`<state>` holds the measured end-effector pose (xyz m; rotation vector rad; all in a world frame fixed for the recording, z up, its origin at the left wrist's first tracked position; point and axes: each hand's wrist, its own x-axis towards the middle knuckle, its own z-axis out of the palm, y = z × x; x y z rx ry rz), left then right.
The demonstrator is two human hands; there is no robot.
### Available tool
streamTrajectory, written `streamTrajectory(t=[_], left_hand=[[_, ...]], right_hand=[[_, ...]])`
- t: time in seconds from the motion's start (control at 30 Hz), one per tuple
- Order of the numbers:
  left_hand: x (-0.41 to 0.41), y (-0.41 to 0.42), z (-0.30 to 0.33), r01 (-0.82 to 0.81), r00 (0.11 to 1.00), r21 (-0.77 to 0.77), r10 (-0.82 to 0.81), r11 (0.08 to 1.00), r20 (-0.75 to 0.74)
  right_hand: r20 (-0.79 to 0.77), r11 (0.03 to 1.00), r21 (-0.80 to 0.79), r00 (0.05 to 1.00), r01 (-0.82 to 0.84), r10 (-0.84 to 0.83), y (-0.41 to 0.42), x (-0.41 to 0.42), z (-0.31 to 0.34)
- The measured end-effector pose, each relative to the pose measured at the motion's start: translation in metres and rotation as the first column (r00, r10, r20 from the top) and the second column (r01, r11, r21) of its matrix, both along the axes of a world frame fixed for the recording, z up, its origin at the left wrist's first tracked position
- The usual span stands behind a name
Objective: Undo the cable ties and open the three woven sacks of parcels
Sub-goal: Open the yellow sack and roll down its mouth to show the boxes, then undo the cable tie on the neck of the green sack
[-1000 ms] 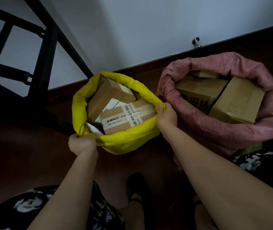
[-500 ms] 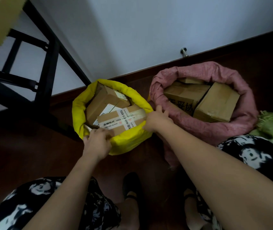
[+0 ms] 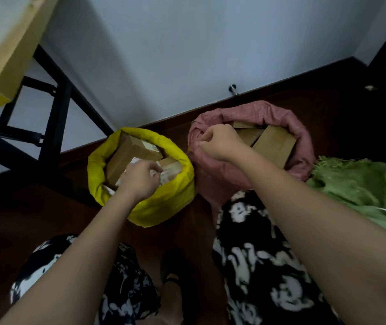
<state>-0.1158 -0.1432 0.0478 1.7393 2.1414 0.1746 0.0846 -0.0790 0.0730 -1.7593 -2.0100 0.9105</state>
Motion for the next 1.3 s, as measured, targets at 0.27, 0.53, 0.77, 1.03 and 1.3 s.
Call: streamTrajectory(t=[0.27,0.53,0.77,1.03,1.3], left_hand=[[0.111,0.034,0.044,0.169,0.977,0.180,-0.189,0.969,0.100],[0.220,0.032,0.036,0.413,0.887,0.008,-0.404,0.911,0.226],[0.285,0.004,-0.010,0.524,0.816,-0.082,-0.472,0.848,0.334],[0.334,-0.023,-0.040,0.578,0.707,0.005,-0.504,0.816,0.495],[0.338,-0.031,-0.058,0.507,0.698,-0.155,-0.299,0.848,0.650]], right_hand=[[-0.027,0.981,-0.074,0.983,0.179,-0.181,-0.021,0.087,-0.008],[0.088,0.933,-0.131,0.941,0.335,-0.326,-0.043,0.176,-0.027],[0.213,0.869,-0.144,0.872,0.474,-0.440,-0.072,0.234,-0.042],[0.341,0.725,-0.115,0.712,0.679,-0.614,-0.107,0.268,-0.056],[-0.002,0.717,-0.179,0.729,0.673,-0.685,-0.126,0.264,-0.063]])
